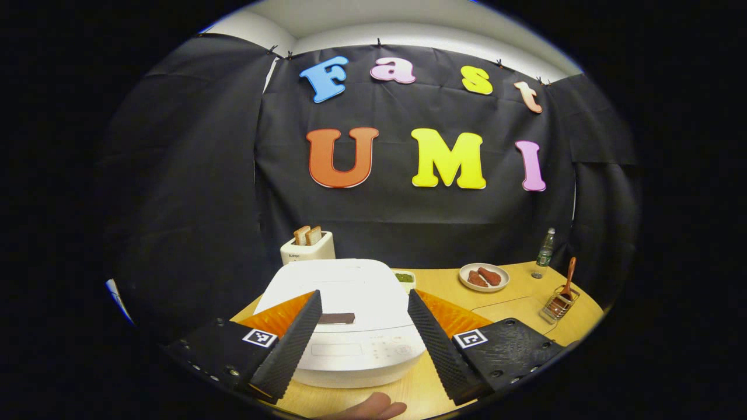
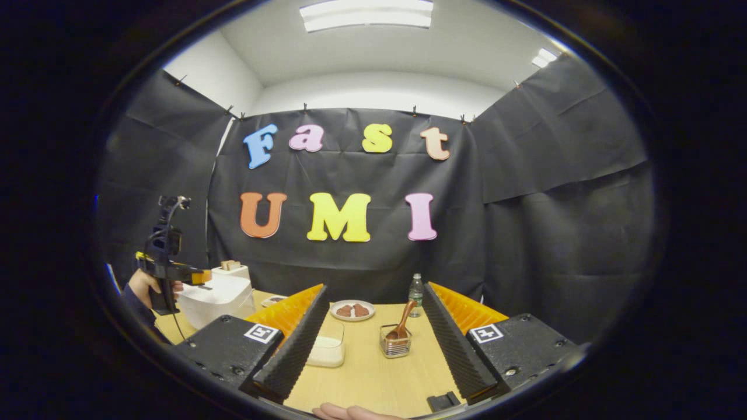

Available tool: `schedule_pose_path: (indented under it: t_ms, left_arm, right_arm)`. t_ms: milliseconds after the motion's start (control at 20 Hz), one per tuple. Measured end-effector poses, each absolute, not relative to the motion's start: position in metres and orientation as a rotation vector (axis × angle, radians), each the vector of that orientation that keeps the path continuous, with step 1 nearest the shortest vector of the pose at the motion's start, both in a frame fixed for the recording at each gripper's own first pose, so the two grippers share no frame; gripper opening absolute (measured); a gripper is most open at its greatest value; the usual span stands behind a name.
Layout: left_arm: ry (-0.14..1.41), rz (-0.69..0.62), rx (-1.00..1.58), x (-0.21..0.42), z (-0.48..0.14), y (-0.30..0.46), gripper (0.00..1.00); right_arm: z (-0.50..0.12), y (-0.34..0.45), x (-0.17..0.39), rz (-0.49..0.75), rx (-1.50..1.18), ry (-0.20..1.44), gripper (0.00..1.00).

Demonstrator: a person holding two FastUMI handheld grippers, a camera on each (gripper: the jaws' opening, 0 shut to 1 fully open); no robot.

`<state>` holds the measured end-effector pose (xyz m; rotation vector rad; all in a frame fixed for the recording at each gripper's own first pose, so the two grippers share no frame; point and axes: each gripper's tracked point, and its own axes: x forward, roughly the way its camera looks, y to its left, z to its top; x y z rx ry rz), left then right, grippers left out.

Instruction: Close the left gripper, press the button to open the rice cooker; take a wooden spoon from the chopstick holder with the right hand, scoop a spoonful of rice and pour it into the rice cooker, then put the wooden spoon back into the chopstick holder.

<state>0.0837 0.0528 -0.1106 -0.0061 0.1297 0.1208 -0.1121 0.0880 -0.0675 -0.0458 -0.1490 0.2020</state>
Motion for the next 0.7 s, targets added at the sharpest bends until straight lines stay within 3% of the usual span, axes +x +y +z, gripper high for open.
schedule_pose_path:
  t_ms: [350, 700]
  left_arm:
    - [0.000, 0.116, -0.080, -0.006, -0.052, 0.026, 0.94]
    - [-0.070, 0.028, -0.096, -0.070, -0.044, -0.015, 0.94]
  right_arm:
    - [-0.061, 0.078, -0.113, 0.179, -0.009, -0.152, 1.00]
    - [-0.068, 0.069, -0.120, 0.167, 0.012, -0.142, 1.00]
